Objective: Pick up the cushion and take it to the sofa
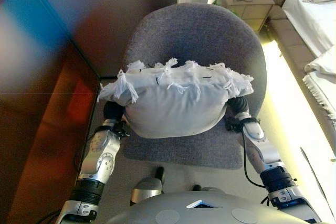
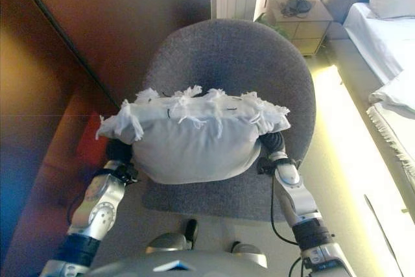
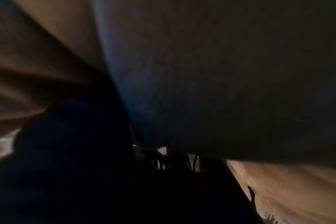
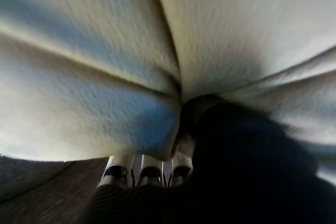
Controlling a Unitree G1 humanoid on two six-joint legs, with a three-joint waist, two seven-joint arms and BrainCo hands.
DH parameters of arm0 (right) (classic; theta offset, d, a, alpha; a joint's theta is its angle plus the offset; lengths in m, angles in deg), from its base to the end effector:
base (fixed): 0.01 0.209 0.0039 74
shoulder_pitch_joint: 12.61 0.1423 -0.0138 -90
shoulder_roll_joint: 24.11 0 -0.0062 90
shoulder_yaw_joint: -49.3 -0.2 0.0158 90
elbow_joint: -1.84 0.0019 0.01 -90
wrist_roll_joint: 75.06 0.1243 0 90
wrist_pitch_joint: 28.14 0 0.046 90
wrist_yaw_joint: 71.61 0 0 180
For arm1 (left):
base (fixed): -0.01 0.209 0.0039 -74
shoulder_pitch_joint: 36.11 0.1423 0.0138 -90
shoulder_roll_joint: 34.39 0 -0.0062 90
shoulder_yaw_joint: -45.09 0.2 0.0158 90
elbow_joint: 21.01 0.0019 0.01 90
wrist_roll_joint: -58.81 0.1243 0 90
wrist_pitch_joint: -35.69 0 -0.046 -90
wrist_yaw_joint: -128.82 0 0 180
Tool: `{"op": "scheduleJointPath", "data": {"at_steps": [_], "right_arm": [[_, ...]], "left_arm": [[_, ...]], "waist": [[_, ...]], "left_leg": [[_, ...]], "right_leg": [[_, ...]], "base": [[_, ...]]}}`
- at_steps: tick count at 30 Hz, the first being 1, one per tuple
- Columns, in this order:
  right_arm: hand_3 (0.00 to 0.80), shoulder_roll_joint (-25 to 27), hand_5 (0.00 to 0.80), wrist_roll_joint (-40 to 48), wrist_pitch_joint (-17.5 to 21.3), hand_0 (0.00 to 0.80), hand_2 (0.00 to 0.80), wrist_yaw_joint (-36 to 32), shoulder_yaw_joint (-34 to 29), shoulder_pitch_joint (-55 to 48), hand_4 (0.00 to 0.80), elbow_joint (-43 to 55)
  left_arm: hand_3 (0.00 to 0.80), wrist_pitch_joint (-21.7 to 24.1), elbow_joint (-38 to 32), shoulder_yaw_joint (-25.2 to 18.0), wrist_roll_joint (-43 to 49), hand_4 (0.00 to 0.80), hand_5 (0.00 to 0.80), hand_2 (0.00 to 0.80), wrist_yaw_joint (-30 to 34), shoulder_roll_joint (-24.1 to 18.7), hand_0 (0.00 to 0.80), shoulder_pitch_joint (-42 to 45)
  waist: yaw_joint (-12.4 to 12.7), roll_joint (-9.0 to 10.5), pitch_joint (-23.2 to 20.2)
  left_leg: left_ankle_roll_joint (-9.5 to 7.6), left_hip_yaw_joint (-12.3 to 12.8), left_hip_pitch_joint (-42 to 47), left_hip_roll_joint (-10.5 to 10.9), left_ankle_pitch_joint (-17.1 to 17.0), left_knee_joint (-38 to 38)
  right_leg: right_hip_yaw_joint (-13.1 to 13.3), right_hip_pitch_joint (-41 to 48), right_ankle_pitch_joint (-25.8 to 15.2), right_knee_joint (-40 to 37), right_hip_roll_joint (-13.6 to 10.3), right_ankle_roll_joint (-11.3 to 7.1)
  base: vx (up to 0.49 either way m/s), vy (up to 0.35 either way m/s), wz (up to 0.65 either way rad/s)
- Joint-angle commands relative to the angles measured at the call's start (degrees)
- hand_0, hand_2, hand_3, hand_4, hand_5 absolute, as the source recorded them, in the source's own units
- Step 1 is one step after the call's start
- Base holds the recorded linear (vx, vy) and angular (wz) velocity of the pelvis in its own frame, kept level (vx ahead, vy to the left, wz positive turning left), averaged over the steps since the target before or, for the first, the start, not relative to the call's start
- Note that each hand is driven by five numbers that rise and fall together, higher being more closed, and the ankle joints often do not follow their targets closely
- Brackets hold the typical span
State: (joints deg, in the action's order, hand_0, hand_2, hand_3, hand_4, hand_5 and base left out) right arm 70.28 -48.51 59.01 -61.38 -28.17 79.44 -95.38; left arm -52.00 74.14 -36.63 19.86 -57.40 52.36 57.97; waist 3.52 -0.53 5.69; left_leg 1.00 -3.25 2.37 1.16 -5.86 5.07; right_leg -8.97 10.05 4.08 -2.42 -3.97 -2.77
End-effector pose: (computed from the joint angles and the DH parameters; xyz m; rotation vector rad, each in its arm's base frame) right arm 0.1917 -0.1894 0.0112 0.0657 0.2245 -0.0135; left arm 0.1696 0.2014 0.0060 -0.3317 0.1922 0.0619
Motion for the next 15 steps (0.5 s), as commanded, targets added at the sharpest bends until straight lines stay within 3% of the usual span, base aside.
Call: {"op": "scheduleJointPath", "data": {"at_steps": [1, 15], "right_arm": [[0.8, -3.7, 0.8, 0.8, 2.5, 0.8, 0.8, 2.2, 3.6, 4.9, 0.8, 3.0], [0.8, -7.0, 0.8, -0.9, 1.9, 0.8, 0.8, 16.1, 4.4, 12.0, 0.8, -6.9]], "left_arm": [[0.8, 0.7, 0.4, 4.7, 3.1, 0.8, 0.8, 0.8, 1.3, 2.0, 0.8, -8.5], [0.8, 2.5, 15.8, 11.3, 4.1, 0.8, 0.8, 0.8, 2.4, 6.3, 0.8, -20.2]], "waist": [[-0.7, 0.32, -3.4], [-3.5, -0.69, -3.3]], "left_leg": [[1.53, 3.8, 2.1, -3.1, 2.4, -0.1], [1.68, 5.4, 4.1, -3.4, 3.5, -0.1]], "right_leg": [[1.0, -5.2, -9.4, -2.6, -2.5, -2.42], [2.8, -4.2, -9.1, -2.6, -2.4, -2.69]], "base": [[0.0, 0.0, 0.0], [0.039, -0.008, -0.03]]}}
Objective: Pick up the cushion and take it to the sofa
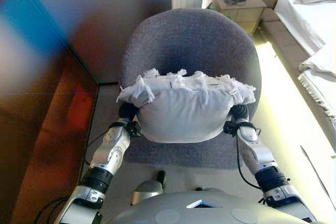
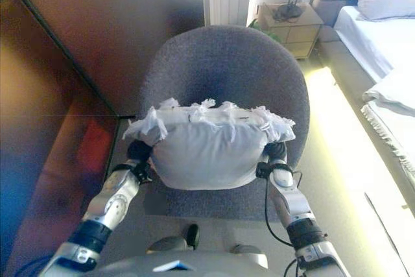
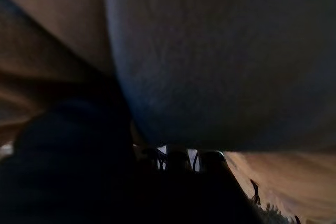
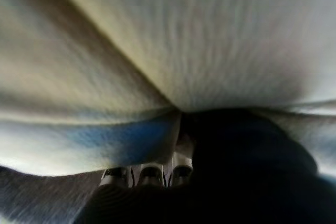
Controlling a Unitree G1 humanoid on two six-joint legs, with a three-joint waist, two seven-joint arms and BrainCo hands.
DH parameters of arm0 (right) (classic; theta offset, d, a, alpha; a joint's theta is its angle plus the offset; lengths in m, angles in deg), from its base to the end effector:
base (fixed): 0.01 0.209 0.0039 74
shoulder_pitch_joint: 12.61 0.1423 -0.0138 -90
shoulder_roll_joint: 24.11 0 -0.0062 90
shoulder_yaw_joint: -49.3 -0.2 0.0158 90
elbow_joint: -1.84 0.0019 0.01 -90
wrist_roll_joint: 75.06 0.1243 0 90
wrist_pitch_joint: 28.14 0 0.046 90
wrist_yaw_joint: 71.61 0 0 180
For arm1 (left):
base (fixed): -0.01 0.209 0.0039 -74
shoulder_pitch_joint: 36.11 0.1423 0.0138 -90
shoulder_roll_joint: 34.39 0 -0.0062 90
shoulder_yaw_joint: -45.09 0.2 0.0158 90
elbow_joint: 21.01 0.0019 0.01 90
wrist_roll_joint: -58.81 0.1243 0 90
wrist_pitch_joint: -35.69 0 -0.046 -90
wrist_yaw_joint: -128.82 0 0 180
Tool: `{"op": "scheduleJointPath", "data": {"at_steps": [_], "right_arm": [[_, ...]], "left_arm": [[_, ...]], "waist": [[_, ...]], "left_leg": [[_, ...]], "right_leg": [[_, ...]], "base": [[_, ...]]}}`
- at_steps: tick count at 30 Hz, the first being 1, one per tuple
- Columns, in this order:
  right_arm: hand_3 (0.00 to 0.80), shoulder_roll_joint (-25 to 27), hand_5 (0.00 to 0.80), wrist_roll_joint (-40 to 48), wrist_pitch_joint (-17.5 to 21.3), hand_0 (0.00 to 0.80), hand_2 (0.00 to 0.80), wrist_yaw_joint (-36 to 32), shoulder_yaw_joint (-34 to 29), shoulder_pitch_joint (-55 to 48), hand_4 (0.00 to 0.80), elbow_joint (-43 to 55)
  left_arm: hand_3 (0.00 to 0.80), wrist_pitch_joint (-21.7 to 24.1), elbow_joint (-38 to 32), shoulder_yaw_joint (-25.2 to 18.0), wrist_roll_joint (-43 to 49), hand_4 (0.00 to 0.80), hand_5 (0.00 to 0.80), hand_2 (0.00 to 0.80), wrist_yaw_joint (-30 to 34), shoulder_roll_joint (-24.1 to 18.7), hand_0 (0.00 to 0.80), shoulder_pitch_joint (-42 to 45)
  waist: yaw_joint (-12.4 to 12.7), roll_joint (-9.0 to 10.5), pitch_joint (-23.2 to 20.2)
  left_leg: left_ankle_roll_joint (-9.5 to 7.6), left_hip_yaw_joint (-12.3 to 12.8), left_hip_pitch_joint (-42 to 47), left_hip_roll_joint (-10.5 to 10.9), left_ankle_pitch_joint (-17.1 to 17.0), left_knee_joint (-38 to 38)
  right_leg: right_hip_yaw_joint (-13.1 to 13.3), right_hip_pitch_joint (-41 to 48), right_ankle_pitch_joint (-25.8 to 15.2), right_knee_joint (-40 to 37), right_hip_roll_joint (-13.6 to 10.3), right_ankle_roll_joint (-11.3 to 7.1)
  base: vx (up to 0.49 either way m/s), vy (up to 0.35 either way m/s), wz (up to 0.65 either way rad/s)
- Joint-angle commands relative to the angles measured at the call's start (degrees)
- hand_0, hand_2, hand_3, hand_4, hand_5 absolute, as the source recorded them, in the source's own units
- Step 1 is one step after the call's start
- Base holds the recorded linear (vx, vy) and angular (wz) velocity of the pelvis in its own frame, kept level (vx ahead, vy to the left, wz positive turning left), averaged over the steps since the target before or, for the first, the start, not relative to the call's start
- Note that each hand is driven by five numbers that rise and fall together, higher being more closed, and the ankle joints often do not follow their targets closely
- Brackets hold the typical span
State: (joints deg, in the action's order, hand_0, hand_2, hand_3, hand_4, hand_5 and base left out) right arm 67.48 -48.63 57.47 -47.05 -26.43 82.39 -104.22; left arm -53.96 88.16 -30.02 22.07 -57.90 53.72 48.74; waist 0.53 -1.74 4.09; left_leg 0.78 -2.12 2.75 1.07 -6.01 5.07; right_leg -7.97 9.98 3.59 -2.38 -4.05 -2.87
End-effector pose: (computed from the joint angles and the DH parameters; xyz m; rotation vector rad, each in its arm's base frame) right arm 0.1975 -0.1796 -0.0085 0.0262 0.3601 -0.2663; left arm 0.1965 0.1829 -0.0130 -0.2518 0.3419 0.0039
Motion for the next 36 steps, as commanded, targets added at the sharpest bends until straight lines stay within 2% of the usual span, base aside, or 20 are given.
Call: {"op": "scheduleJointPath", "data": {"at_steps": [1, 12, 16, 20, 30, 36], "right_arm": [[0.8, -4.4, 0.8, -0.6, 3.4, 0.8, 0.8, 2.9, 2.5, 9.6, 0.8, 1.6], [0.8, -4.6, 0.8, 2.1, 1.6, 0.8, 0.8, 8.5, 1.0, 12.2, 0.8, -6.5], [0.8, -3.7, 0.8, 3.5, -3.0, 0.8, 0.8, 3.9, 1.9, 14.8, 0.8, -12.4], [0.8, -3.1, 0.8, 5.6, -10.6, 0.8, 0.8, -5.6, 3.5, 16.2, 0.8, -18.9], [0.8, -3.0, 0.8, -0.9, -14.9, 0.8, 0.8, -16.7, 4.6, 15.0, 0.8, -25.0], [0.8, -2.9, 0.8, -8.1, -15.5, 0.8, 0.8, -21.5, 6.0, 15.1, 0.8, -27.8]], "left_arm": [[0.8, 4.1, 2.2, 4.7, 2.3, 0.8, 0.8, 0.8, 2.6, 5.3, 0.8, -11.2], [0.8, 2.5, 11.6, 7.0, 5.7, 0.8, 0.8, 0.8, 2.5, 7.0, 0.8, -16.7], [0.8, 2.3, 18.0, 7.0, 4.8, 0.8, 0.8, 0.8, 0.3, 8.2, 0.8, -19.2], [0.8, 0.0, 22.9, 6.3, 3.9, 0.8, 0.8, 0.8, -2.3, 9.2, 0.8, -19.2], [0.8, -4.1, 28.7, 4.8, 4.5, 0.8, 0.8, 0.8, -3.7, 8.6, 0.8, -15.4], [0.8, -4.8, 32.0, 3.8, 5.6, 0.8, 0.8, 0.8, -6.9, 8.5, 0.8, -14.4]], "waist": [[-0.6, 0.48, -1.7], [-2.4, 0.03, -2.3], [-2.8, -0.22, -2.6], [-2.4, 0.04, -3.2], [-0.9, 1.22, -5.0], [0.1, 1.88, -5.4]], "left_leg": [[1.9, 4.4, 4.0, -3.4, 3.8, -0.1], [2.2, 6.0, 5.7, -3.9, 4.7, -0.1], [2.48, 6.3, 6.5, -3.9, 4.7, -0.1], [2.82, 6.0, 7.5, -4.0, 4.7, -0.1], [3.5, 5.2, 10.1, -4.5, 4.4, -0.1], [3.8, 4.1, 11.1, -4.5, 3.5, -0.1]], "right_leg": [[1.9, -3.9, -8.5, -2.6, -2.3, -2.57], [3.1, -2.9, -8.3, -2.6, -1.7, -2.55], [3.4, -2.4, -8.4, -2.6, -1.5, -2.65], [3.4, -1.3, -8.4, -2.6, -1.4, -2.74], [2.1, 1.9, -7.9, -2.6, -1.2, -2.88], [1.4, 3.3, -8.4, -2.6, -1.1, -3.0]], "base": [[0.06, -0.013, -0.13], [0.048, -0.033, -0.06], [0.086, -0.026, -0.14], [0.117, -0.041, -0.08], [0.165, -0.005, 0.01], [0.186, 0.037, 0.05]]}}
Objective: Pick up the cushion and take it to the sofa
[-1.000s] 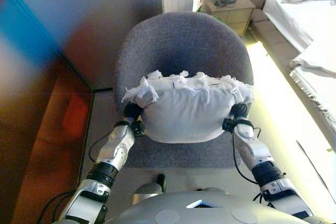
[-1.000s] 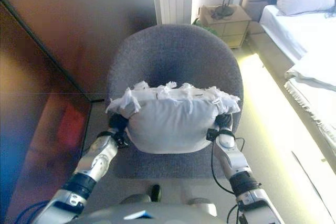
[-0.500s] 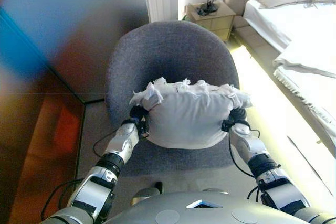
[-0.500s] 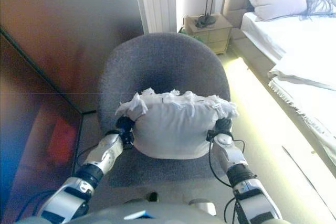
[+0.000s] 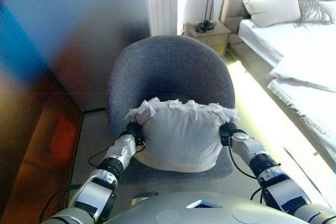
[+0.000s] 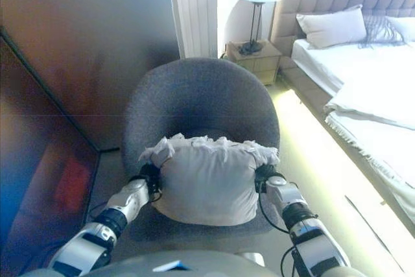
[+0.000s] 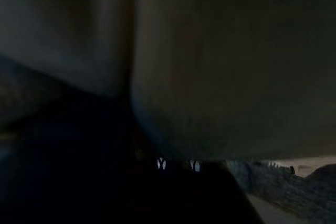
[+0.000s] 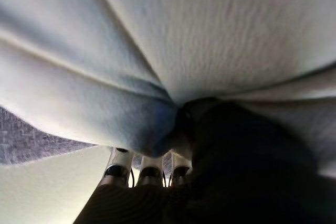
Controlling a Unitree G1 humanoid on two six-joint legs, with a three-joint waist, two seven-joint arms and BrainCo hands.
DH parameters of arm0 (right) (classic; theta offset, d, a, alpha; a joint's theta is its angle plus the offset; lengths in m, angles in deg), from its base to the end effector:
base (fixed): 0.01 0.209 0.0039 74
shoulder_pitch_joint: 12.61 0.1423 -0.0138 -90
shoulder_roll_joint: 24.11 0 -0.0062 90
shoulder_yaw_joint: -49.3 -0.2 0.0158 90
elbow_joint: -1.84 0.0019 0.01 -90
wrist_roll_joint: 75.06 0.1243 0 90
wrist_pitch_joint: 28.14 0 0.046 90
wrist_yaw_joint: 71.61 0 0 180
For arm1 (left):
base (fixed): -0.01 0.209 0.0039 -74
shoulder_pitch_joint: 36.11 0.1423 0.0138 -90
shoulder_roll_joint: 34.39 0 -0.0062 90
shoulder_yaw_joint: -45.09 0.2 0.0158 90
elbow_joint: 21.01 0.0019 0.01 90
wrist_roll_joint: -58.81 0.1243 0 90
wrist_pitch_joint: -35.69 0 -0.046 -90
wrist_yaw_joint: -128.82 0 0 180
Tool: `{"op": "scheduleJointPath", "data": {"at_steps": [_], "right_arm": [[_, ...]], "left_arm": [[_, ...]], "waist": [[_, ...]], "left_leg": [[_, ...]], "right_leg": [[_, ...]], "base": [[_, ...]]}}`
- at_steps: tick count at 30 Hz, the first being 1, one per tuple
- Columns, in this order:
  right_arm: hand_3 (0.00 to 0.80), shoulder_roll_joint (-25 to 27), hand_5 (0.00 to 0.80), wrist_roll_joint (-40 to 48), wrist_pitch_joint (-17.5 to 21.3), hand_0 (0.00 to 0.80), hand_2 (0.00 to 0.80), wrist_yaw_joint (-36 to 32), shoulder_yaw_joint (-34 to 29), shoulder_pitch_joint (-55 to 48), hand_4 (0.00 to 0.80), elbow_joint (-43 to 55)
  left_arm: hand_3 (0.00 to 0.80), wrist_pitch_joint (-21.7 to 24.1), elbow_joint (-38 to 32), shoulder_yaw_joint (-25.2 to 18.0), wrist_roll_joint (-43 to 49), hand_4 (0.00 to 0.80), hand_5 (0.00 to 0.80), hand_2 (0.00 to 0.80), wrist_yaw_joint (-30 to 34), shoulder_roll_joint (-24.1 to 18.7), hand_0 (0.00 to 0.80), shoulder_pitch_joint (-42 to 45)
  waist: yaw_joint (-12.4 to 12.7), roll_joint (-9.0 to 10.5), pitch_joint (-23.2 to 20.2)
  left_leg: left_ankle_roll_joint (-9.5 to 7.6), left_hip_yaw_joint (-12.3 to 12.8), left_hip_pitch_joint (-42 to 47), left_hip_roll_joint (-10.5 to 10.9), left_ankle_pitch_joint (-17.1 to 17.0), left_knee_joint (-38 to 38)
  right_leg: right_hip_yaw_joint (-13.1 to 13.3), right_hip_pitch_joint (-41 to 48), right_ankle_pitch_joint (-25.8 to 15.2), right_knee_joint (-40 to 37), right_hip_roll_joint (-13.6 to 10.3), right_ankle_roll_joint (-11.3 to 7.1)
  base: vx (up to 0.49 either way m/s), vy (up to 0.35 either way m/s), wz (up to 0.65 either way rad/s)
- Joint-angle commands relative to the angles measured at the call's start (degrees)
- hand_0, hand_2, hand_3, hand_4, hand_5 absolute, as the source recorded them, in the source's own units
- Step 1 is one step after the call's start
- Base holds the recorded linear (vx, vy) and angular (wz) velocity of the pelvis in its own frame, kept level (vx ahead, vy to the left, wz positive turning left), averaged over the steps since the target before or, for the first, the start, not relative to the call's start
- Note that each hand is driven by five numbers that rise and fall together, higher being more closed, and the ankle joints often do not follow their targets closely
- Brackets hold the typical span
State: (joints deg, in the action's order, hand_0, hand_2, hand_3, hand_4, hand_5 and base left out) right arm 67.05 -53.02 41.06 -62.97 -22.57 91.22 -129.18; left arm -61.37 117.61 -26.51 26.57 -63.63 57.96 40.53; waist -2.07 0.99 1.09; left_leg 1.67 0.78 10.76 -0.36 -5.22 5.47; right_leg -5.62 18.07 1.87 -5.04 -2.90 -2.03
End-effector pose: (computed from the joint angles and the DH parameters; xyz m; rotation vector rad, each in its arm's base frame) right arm 0.2005 -0.1918 -0.0534 -0.1495 0.8903 -0.0465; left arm 0.1924 0.1796 -0.0666 -0.0520 0.8080 0.1683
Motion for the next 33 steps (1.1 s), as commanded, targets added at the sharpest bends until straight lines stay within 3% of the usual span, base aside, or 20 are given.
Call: {"op": "scheduleJointPath", "data": {"at_steps": [1, 5, 8, 13, 14, 15, 16, 24, 33], "right_arm": [[0.8, -2.4, 0.8, -4.6, 0.7, 0.8, 0.8, -6.0, 2.6, 6.4, 0.8, -3.5], [0.8, -1.9, 0.8, -6.7, 1.3, 0.8, 0.8, -8.0, 3.6, 7.3, 0.8, -6.4], [0.8, -1.7, 0.8, -7.5, 5.3, 0.8, 0.8, -5.0, 4.0, 6.4, 0.8, -7.1], [0.8, -1.9, 0.8, -8.0, 8.5, 0.8, 0.8, -5.2, 3.2, 3.8, 0.8, -6.3], [0.7, -1.8, 0.7, -8.2, 7.8, 0.7, 0.7, -4.4, 3.0, 2.9, 0.7, -5.8], [0.147, -1.6, 0.147, -8.8, 8.0, 0.147, 0.147, -4.1, 2.8, 2.1, 0.147, -5.7], [0.0, -1.3, 0.0, -9.8, 8.6, 0.0, 0.0, -5.0, 2.6, 1.5, 0.0, -5.3], [0.0, 3.5, 0.0, -11.9, 11.7, 0.0, 0.0, -1.2, -1.0, -1.3, 0.0, -0.9], [0.0, 11.9, 0.0, -12.0, 12.0, 0.0, 0.0, -5.9, -10.1, -2.8, 0.0, 6.9]], "left_arm": [[0.8, 2.4, 3.3, 0.1, 1.3, 0.8, 0.8, 0.8, -1.7, 4.2, 0.8, -6.2], [0.8, 2.7, 5.2, -0.2, 1.9, 0.8, 0.8, 0.8, -2.0, 3.8, 0.8, -6.5], [0.8, 3.9, 5.4, -0.4, 3.0, 0.8, 0.8, 0.8, -1.4, 3.3, 0.8, -6.0], [0.8, 5.7, 5.4, -0.5, 4.0, 0.8, 0.8, 0.8, -1.1, 2.5, 0.8, -4.1], [0.436, 5.8, 5.3, -0.6, 4.0, 0.436, 0.436, 0.436, -1.6, 2.4, 0.436, -3.3], [0.0, 5.5, 5.5, -0.8, 4.0, 0.0, 0.0, 0.0, -2.4, 2.5, 0.0, -2.5], [0.0, 4.8, 5.6, -1.2, 3.5, 0.0, 0.0, 0.0, -2.5, 2.5, 0.0, -1.8], [0.0, 5.1, 6.1, -3.2, 3.5, 0.0, 0.0, 0.0, -2.7, 2.1, 0.0, 1.3], [0.0, 6.2, 4.9, -8.0, 2.8, 0.0, 0.0, 0.0, 0.7, -0.3, 0.0, 4.0]], "waist": [[2.8, -0.73, -2.4], [3.4, -0.46, -2.2], [3.9, -0.16, -2.4], [4.1, 0.03, -3.3], [4.2, 0.05, -3.7], [4.2, 0.02, -3.9], [4.2, -0.05, -4.2], [3.5, -0.86, -4.2], [2.2, -2.2, -2.0]], "left_leg": [[2.99, 1.0, 3.3, -3.1, 2.5, -0.5], [3.16, 0.2, 3.9, -3.2, 1.7, -0.5], [3.21, -0.2, 4.0, -3.3, 0.9, -0.5], [3.13, -0.6, 4.8, -3.2, 0.9, -0.5], [3.14, -0.6, 5.1, -3.1, 0.8, -0.5], [3.14, -0.7, 5.5, -3.1, 0.7, -0.5], [3.14, -0.7, 5.8, -3.1, 0.6, -0.5], [2.71, -0.6, 6.3, -2.6, 0.6, -0.7], [2.81, -0.9, 5.8, -1.9, 0.7, -1.0]], "right_leg": [[-1.0, -4.5, -6.8, 0.0, -2.3, -3.88], [-1.3, -3.6, -7.3, 0.0, -2.3, -4.03], [-1.6, -3.3, -8.0, 0.0, -2.6, -4.19], [-2.3, -2.4, -8.1, 0.0, -3.1, -4.43], [-2.4, -2.0, -8.2, 0.0, -3.3, -4.55], [-2.5, -1.7, -8.3, 0.0, -3.4, -4.63], [-2.6, -1.4, -8.3, 0.0, -3.5, -4.68], [-2.9, -0.9, -8.5, 0.0, -4.2, -4.96], [-3.3, -1.8, -8.6, 0.5, -4.9, -5.19]], "base": [[0.23, 0.039, 0.04], [0.194, 0.044, 0.03], [0.155, 0.033, 0.07], [0.149, 0.041, 0.07], [0.209, 0.048, 0.01], [0.242, 0.063, 0.01], [0.195, 0.064, 0.01], [0.103, 0.067, 0.02], [0.0, 0.062, 0.0]]}}
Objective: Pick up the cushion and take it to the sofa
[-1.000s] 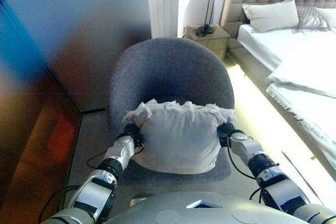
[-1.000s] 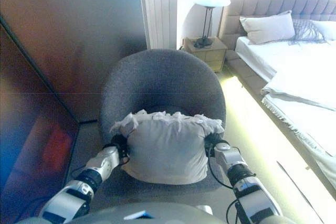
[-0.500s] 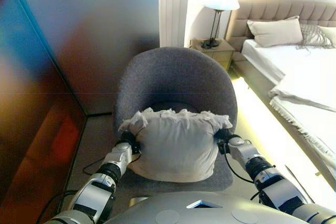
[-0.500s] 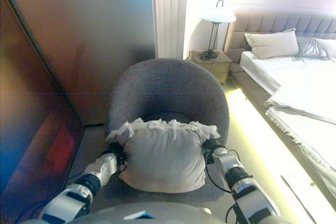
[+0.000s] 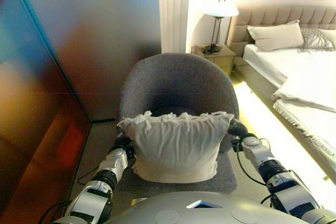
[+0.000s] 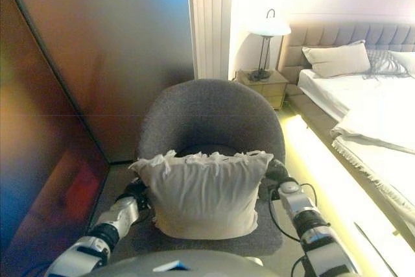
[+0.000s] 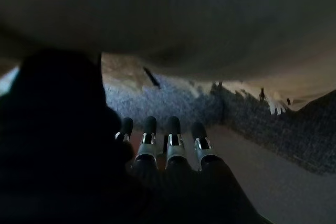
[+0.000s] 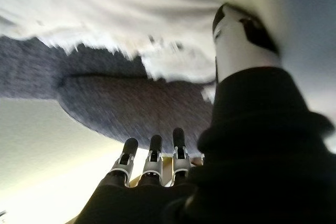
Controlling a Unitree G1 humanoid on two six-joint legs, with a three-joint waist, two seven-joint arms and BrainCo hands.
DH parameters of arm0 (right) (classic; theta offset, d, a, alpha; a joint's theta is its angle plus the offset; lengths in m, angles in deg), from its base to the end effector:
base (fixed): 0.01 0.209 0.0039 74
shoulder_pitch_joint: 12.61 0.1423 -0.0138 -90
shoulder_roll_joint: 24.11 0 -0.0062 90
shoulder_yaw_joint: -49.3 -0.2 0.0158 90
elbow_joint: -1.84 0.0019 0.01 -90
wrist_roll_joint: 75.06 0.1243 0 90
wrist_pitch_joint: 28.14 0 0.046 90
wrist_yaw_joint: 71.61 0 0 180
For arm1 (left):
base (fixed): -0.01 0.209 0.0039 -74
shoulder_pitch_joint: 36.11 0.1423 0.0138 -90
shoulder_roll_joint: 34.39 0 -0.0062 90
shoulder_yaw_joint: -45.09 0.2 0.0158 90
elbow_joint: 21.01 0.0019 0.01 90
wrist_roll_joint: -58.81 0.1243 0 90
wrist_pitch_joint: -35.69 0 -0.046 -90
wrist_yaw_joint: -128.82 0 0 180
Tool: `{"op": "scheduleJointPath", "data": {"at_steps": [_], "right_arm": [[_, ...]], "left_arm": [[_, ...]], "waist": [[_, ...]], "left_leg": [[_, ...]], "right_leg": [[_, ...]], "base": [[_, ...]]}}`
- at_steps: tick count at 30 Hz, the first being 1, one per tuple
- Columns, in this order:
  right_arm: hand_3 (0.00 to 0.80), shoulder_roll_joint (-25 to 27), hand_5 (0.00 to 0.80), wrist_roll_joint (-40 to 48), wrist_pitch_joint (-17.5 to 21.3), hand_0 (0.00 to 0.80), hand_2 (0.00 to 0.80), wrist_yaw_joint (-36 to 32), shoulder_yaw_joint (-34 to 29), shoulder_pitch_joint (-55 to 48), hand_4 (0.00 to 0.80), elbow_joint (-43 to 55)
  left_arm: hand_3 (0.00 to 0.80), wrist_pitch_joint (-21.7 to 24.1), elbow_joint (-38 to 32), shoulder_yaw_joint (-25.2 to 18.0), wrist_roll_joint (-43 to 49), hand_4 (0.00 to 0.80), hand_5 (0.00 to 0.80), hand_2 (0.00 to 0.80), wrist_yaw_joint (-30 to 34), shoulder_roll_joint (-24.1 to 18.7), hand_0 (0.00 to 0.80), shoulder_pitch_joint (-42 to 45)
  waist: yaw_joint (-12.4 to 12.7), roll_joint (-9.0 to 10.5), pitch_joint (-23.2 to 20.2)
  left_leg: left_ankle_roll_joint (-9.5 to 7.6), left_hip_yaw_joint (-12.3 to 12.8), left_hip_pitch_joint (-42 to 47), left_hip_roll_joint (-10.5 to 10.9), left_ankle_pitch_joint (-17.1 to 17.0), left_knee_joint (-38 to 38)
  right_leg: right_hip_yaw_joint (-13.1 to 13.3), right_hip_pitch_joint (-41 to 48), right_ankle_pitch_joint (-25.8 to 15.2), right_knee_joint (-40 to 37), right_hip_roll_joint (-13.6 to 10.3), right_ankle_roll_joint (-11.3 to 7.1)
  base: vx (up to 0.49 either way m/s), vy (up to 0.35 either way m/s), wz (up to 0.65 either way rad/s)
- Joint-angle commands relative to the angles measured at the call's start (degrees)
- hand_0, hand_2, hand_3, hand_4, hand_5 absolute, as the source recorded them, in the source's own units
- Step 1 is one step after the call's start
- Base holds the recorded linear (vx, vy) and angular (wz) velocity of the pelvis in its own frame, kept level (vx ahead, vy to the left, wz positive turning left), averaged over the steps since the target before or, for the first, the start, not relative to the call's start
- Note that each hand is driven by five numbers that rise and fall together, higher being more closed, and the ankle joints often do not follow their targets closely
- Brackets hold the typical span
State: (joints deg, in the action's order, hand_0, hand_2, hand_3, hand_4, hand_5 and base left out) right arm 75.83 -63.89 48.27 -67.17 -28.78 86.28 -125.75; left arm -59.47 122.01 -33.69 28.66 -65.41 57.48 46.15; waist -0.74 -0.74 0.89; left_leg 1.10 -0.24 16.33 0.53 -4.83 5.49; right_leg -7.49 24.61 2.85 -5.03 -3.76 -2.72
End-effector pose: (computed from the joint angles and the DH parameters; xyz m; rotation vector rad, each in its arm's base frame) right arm 0.1878 -0.2534 -0.0383 -0.3573 0.7537 -0.1126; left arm 0.1563 0.2054 -0.0856 -0.0565 0.9052 0.3570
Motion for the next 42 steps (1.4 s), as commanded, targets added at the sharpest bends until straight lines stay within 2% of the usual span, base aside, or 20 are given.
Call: {"op": "scheduleJointPath", "data": {"at_steps": [1, 5, 8, 11, 15, 17, 19, 20, 23, 25, 27, 28, 30, 31, 34, 37, 38, 40, 42], "right_arm": [[0.0, 3.7, 0.0, -1.5, 5.2, 0.0, 0.0, -2.5, -4.9, 1.6, 0.0, 4.3], [0.0, 6.4, 0.0, -1.1, 5.2, 0.0, 0.0, -4.2, -11.3, -1.1, 0.0, 9.9], [0.0, 8.1, 0.0, -1.7, 3.3, 0.0, 0.0, -4.7, -17.6, -2.2, 0.0, 14.4], [0.0, 9.2, 0.0, -2.5, 3.3, 0.0, 0.0, -4.4, -22.9, -3.1, 0.0, 16.2], [0.0, 12.0, 0.0, -1.2, 5.2, 0.0, 0.0, -0.9, -30.5, -4.4, 0.0, 18.0], [0.0, 12.0, 0.0, -1.9, 6.1, 0.0, 0.0, 2.6, -35.6, -7.8, 0.0, 18.9], [0.0, 11.8, 0.0, -4.6, 3.8, 0.0, 0.0, 5.5, -40.1, -12.1, 0.0, 18.4], [0.0, 11.4, 0.0, -5.9, 3.0, 0.0, 0.0, 3.1, -41.8, -15.0, 0.0, 17.4], [0.0, 9.3, 0.0, -9.5, 0.3, 0.0, 0.0, -2.0, -45.8, -24.7, 0.0, 17.9], [0.0, 6.7, 0.0, -8.4, -2.1, 0.0, 0.0, -3.2, -46.3, -30.4, 0.0, 16.5], [0.0, 3.5, 0.0, -8.9, -4.5, 0.0, 0.0, -2.0, -43.8, -32.6, 0.0, 15.1], [0.0, 1.2, 0.0, -6.7, -3.8, 0.0, 0.0, 0.2, -40.2, -33.3, 0.0, 13.1], [0.0, -2.6, 0.0, -7.0, -4.9, 0.0, 0.0, 0.0, -34.9, -33.5, 0.0, 11.9], [0.0, -4.5, 0.0, -8.2, -4.4, 0.0, 0.0, -0.6, -30.4, -33.6, 0.0, 10.8], [0.0, -7.5, 0.0, -12.6, -4.8, 0.0, 0.0, -12.5, -20.4, -33.3, 0.0, 10.2], [0.0, -7.9, 0.0, -11.8, -2.2, 0.0, 0.0, -20.0, -11.4, -30.1, 0.0, 11.3], [0.0, -7.7, 0.0, -9.8, -2.5, 0.0, 0.0, -20.1, -9.0, -29.2, 0.0, 12.8], [0.0, -7.0, 0.0, -5.9, -0.4, 0.0, 0.0, -22.3, -1.4, -26.4, 0.0, 16.4], [0.0, -6.4, 0.0, -3.4, 2.1, 0.0, 0.0, -22.3, 2.2, -24.8, 0.0, 17.6]], "left_arm": [[0.0, 5.2, 0.4, -1.4, 0.7, 0.0, 0.0, 0.0, 2.8, -0.1, 0.0, -1.3], [0.0, 7.5, -4.0, -4.5, -0.3, 0.0, 0.0, 0.0, 1.2, -1.0, 0.0, 0.6], [0.0, 7.4, -8.2, -7.9, 1.6, 0.0, 0.0, 0.0, 0.4, -1.7, 0.0, 3.0], [0.0, 8.5, -9.0, -11.0, 3.2, 0.0, 0.0, 0.0, -1.1, -2.8, 0.0, 4.7], [0.0, 12.3, -10.6, -16.5, 3.3, 0.0, 0.0, 0.0, -4.7, -5.4, 0.0, 7.2], [0.0, 13.0, -10.9, -21.2, 3.6, 0.0, 0.0, 0.0, -6.7, -6.2, 0.0, 11.3], [0.0, 11.1, -10.8, -25.7, 3.3, 0.0, 0.0, 0.0, -7.9, -6.9, 0.0, 15.6], [0.0, 9.2, -11.7, -27.5, 3.6, 0.0, 0.0, 0.0, -6.1, -6.9, 0.0, 18.3], [0.0, 2.3, -15.4, -29.6, 6.5, 0.0, 0.0, 0.0, 0.7, -7.1, 0.0, 27.1], [0.0, -2.7, -15.4, -30.3, 6.8, 0.0, 0.0, 0.0, 3.8, -6.2, 0.0, 31.9], [0.0, -4.9, -14.3, -29.3, 7.3, 0.0, 0.0, 0.0, 2.5, -5.2, 0.0, 33.7], [0.0, -6.1, -12.8, -28.3, 7.4, 0.0, 0.0, 0.0, 1.8, -4.5, 0.0, 34.3], [0.0, -12.2, -11.3, -26.4, 8.2, 0.0, 0.0, 0.0, 5.2, -3.5, 0.0, 34.8], [0.0, -13.9, -9.4, -23.8, 10.5, 0.0, 0.0, 0.0, 8.3, -2.3, 0.0, 34.4], [0.0, -18.5, -7.7, -16.1, 15.5, 0.0, 0.0, 0.0, 17.7, -1.1, 0.0, 32.4], [0.0, -19.9, -8.8, -9.4, 12.5, 0.0, 0.0, 0.0, 21.9, -1.8, 0.0, 28.3], [0.0, -20.4, -9.9, -7.7, 11.3, 0.0, 0.0, 0.0, 22.4, -2.1, 0.0, 27.2], [0.0, -18.9, -12.9, -1.5, 7.0, 0.0, 0.0, 0.0, 26.2, -3.2, 0.0, 24.0], [0.0, -17.0, -16.0, 2.3, 3.7, 0.0, 0.0, 0.0, 29.8, -4.0, 0.0, 21.9]], "waist": [[0.7, -0.58, -1.5], [0.6, -1.07, 0.4], [0.7, -1.59, 1.9], [0.8, -2.08, 2.6], [1.0, -2.35, 3.0], [1.3, -2.44, 3.1], [1.6, -2.27, 3.2], [1.6, -2.09, 3.4], [2.0, -1.31, 4.2], [2.2, -0.74, 4.7], [2.2, -0.24, 4.8], [2.2, 0.03, 4.9], [2.2, 0.59, 5.0], [2.2, 0.85, 5.1], [1.8, 1.12, 5.3], [1.9, 1.02, 5.5], [1.9, 1.13, 5.5], [2.2, 1.15, 5.4], [2.2, 1.1, 5.3]], "left_leg": [[3.41, 0.2, 0.2, -2.8, 0.2, -0.9], [3.46, -0.1, 0.3, -2.8, 0.2, -0.8], [3.22, -0.8, 0.5, -2.7, 0.1, -0.6], [3.23, -1.2, 0.7, -2.5, 0.0, -0.5], [3.51, -1.0, 0.6, -2.2, 0.5, -0.5], [3.69, -0.8, 0.3, -2.2, 0.6, -0.5], [3.86, -0.7, -0.1, -2.3, 0.8, -0.5], [3.95, -0.6, -0.3, -2.4, 1.0, -0.5], [3.65, -0.3, -0.9, -2.4, 1.0, -0.5], [3.39, 0.0, -1.1, -2.4, 0.9, -0.5], [3.05, 0.2, -1.2, -2.2, 1.0, -0.5], [2.92, 0.3, -1.5, -2.1, 1.0, -0.5], [2.48, 0.1, -2.1, -1.9, 1.3, -0.5], [2.32, 0.3, -2.3, -1.8, 1.7, -0.5], [1.71, 0.6, -3.4, -1.6, 1.8, -0.5], [1.31, 0.4, -3.7, -1.5, 2.6, -0.5], [1.11, 0.2, -4.3, -1.2, 2.0, -0.5], [1.03, 0.2, -4.6, -1.2, 2.8, -0.5], [1.02, 0.5, -5.2, -1.2, 2.8, -0.5]], "right_leg": [[-1.5, -8.4, -9.5, 0.5, -4.1, -4.57], [-1.8, -8.5, -9.4, 0.7, -4.3, -4.57], [-1.9, -8.2, -9.2, 0.9, -4.3, -4.28], [-2.1, -8.0, -9.3, 0.8, -4.4, -4.31], [-2.7, -7.7, -8.8, 0.4, -4.7, -4.46], [-3.0, -7.8, -8.5, 0.4, -4.9, -4.61], [-3.3, -8.0, -8.2, 0.3, -5.1, -4.8], [-3.4, -8.2, -7.9, 0.3, -5.0, -4.82], [-3.6, -8.7, -7.7, 0.2, -4.5, -4.54], [-3.4, -8.7, -7.8, 0.1, -4.2, -4.45], [-3.4, -8.7, -7.9, 0.0, -3.9, -4.23], [-3.4, -8.9, -7.9, 0.0, -3.8, -4.18], [-3.4, -9.4, -7.7, 0.0, -3.7, -4.04], [-3.3, -9.7, -7.6, 0.0, -3.6, -4.02], [-2.9, -10.9, -7.9, 0.0, -3.3, -3.77], [-2.6, -11.2, -7.4, 0.0, -3.0, -3.8], [-2.8, -11.8, -8.0, 0.0, -3.1, -3.7], [-2.9, -12.1, -7.4, 0.1, -3.0, -3.67], [-3.0, -12.7, -7.4, 0.1, -3.1, -3.76]], "base": [[-0.026, 0.038, 0.0], [-0.048, 0.037, 0.04], [-0.027, 0.041, 0.02], [0.007, 0.045, 0.03], [-0.055, 0.034, 0.03], [-0.122, 0.0, 0.01], [-0.161, -0.027, 0.01], [-0.195, -0.044, 0.01], [-0.205, -0.074, 0.06], [-0.192, -0.086, 0.08], [-0.203, -0.079, 0.04], [-0.237, -0.076, 0.01], [-0.289, -0.083, 0.04], [-0.321, -0.074, 0.06], [-0.308, -0.038, 0.03], [-0.22, -0.019, 0.06], [-0.232, -0.022, 0.05], [-0.221, -0.014, 0.02], [-0.217, 0.003, 0.01]]}}
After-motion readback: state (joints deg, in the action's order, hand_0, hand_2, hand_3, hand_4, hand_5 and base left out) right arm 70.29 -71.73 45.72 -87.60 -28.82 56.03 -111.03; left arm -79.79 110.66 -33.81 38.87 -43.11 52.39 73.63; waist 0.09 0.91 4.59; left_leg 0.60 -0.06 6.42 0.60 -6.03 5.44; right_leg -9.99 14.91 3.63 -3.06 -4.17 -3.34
